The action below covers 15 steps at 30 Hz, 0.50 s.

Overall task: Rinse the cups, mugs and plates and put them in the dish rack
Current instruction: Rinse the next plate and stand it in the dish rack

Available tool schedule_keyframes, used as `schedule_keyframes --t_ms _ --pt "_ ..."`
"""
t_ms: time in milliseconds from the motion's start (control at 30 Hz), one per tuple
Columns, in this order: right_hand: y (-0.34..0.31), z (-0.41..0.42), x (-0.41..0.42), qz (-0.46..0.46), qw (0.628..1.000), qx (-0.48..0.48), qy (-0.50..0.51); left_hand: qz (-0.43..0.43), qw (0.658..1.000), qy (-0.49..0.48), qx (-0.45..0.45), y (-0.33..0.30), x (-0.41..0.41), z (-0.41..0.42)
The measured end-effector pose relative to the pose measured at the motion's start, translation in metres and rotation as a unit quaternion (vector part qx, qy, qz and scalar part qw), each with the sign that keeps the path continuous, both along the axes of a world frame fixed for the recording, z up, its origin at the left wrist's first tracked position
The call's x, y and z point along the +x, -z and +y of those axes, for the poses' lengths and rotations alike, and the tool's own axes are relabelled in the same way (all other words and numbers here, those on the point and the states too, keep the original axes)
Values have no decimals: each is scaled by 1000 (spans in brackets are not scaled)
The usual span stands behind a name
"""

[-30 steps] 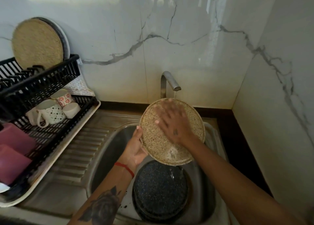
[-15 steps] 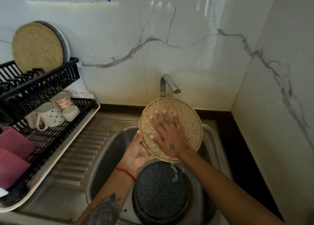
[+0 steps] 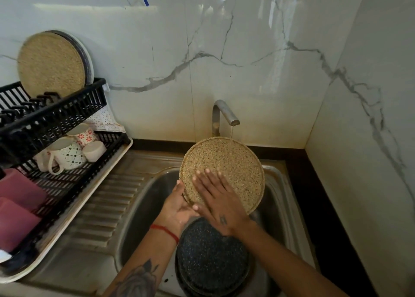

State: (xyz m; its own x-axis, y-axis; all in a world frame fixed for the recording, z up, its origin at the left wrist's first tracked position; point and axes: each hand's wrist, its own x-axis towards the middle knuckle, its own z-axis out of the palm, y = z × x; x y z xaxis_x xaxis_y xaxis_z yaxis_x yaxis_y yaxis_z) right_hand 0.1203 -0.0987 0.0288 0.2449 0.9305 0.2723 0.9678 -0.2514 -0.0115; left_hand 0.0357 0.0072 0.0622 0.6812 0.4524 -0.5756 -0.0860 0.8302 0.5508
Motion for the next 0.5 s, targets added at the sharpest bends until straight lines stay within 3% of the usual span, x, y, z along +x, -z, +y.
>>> schedule_keyframes --t_ms 133,233,367,467,500 --pt "1 -17 33 56 988 47 135 -8 1000 -16 13 1 -5 0" --pt "-1 -31 57 258 919 117 272 -3 1000 -20 12 1 -12 5" --pt "-9 -23 52 527 737 266 330 21 1000 -21 -4 5 -14 1" --pt "-18 -21 48 703 493 385 338 103 995 10 7 9 -18 3" --pt "-18 -24 49 739 432 396 332 129 991 27 15 13 -20 7"
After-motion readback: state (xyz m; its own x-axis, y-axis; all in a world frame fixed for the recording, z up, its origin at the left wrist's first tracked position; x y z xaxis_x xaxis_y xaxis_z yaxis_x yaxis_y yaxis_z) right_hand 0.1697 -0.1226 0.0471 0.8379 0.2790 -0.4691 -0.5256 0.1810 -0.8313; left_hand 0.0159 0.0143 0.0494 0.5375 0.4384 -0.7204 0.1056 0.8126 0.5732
